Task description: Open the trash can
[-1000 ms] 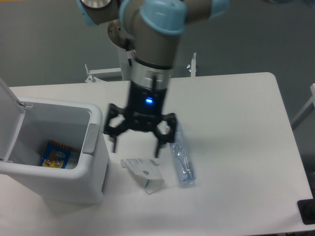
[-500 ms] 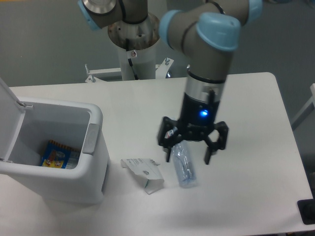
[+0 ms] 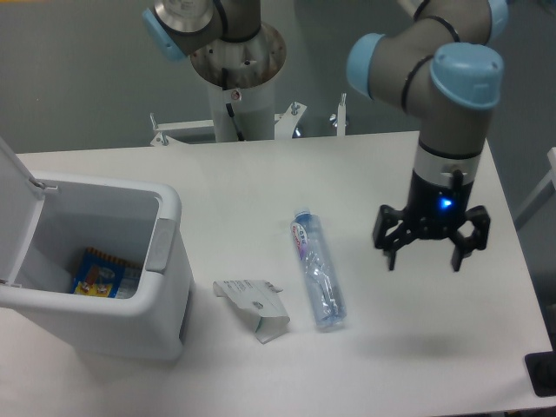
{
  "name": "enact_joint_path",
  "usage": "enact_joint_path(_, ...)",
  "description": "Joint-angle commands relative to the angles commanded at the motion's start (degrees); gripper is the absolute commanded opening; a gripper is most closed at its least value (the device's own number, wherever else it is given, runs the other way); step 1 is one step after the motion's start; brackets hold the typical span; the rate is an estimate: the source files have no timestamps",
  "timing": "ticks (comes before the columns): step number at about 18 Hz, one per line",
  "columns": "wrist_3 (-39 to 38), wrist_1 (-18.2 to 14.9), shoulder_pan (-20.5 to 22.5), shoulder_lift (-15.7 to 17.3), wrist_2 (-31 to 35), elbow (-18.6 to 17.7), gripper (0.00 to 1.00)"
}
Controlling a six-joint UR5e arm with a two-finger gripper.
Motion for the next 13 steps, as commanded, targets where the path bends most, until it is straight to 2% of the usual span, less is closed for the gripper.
enact_joint_path(3,4.7,-2.2,-0.1,-1.1,1.2,-0.4,1.0)
enact_joint_path(6,7.9,-4.3,-1.4,-2.0,6.4,0.1,1.0)
enact_joint_path(8,10.7,-4.3,-2.6,-2.2,8.2,0.2,1.0)
enact_joint_path(13,10.8,-3.7,-2.7,-1.9,8.3,-0.8,1.0)
